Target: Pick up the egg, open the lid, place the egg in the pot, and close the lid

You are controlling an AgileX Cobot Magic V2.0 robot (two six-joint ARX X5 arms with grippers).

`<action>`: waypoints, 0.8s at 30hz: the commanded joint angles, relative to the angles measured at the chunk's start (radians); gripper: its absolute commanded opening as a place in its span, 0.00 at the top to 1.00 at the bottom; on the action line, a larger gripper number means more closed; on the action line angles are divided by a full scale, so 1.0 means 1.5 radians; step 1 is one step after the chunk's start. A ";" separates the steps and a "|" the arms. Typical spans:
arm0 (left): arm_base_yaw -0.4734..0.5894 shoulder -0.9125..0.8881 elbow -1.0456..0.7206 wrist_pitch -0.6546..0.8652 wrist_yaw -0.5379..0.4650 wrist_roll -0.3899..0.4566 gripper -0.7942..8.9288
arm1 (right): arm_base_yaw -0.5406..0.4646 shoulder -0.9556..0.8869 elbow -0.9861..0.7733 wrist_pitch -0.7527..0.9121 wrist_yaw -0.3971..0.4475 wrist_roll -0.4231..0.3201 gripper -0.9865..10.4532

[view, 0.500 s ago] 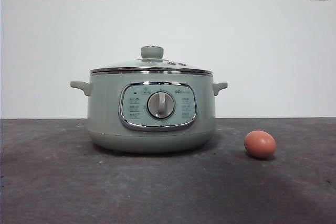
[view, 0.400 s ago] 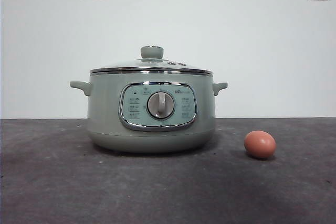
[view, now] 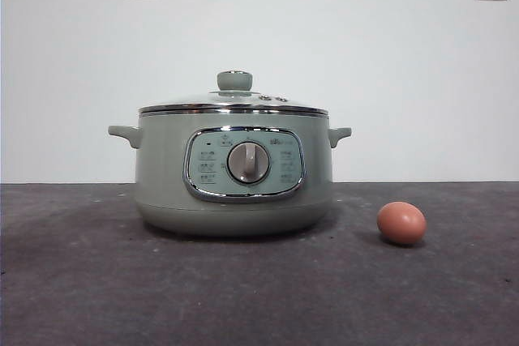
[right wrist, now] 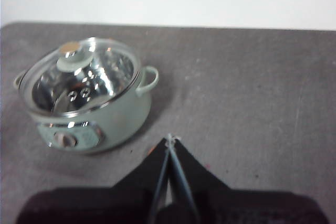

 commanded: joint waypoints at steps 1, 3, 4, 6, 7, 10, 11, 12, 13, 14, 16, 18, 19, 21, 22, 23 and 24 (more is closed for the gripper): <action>0.001 0.010 0.018 -0.028 0.013 0.029 0.92 | 0.001 0.011 0.017 -0.022 -0.003 -0.023 0.92; 0.000 0.016 0.025 -0.038 0.012 0.032 0.92 | 0.001 0.016 0.021 -0.026 -0.003 -0.023 0.92; 0.000 0.020 0.027 -0.041 0.013 0.032 0.92 | 0.001 0.019 0.022 -0.026 -0.003 -0.023 0.92; 0.000 0.025 0.028 -0.042 0.013 0.033 0.92 | 0.001 0.021 0.022 -0.029 -0.003 -0.023 0.91; 0.000 0.027 0.028 -0.043 0.017 0.033 0.90 | 0.001 0.023 0.022 -0.030 -0.003 -0.023 0.90; 0.000 0.034 0.028 -0.042 0.049 0.033 0.66 | 0.001 0.023 0.022 -0.032 -0.003 -0.023 0.74; 0.000 0.037 0.028 -0.041 0.056 0.033 0.55 | 0.001 0.024 0.022 -0.032 -0.003 -0.022 0.66; 0.000 0.038 0.028 -0.041 0.062 0.033 0.45 | 0.001 0.026 0.022 -0.032 -0.003 -0.021 0.57; 0.000 0.041 0.028 -0.040 0.066 0.033 0.35 | 0.001 0.027 0.022 -0.033 -0.003 -0.020 0.45; 0.000 0.042 0.028 -0.039 0.066 0.033 0.33 | 0.001 0.028 0.022 -0.034 -0.003 -0.020 0.39; 0.000 0.046 0.028 -0.039 0.066 0.033 0.33 | 0.001 0.033 0.022 -0.039 -0.003 -0.020 0.35; 0.000 0.048 0.028 -0.039 0.066 0.030 0.33 | 0.001 0.036 0.022 -0.042 -0.003 -0.020 0.35; 0.000 0.050 0.028 -0.039 0.070 0.030 0.33 | 0.001 0.039 0.022 -0.042 -0.003 -0.020 0.35; 0.000 0.053 0.028 -0.034 0.081 0.030 0.33 | 0.001 0.045 0.022 -0.042 -0.003 -0.020 0.35; -0.001 0.056 0.028 -0.027 0.085 0.030 0.33 | 0.001 0.048 0.022 -0.042 -0.003 -0.020 0.35; -0.002 0.059 0.028 -0.021 0.085 0.030 0.33 | 0.001 0.050 0.022 -0.042 -0.003 -0.020 0.35; -0.004 0.063 0.028 -0.013 0.085 0.031 0.33 | 0.001 0.054 0.022 -0.042 -0.003 -0.020 0.35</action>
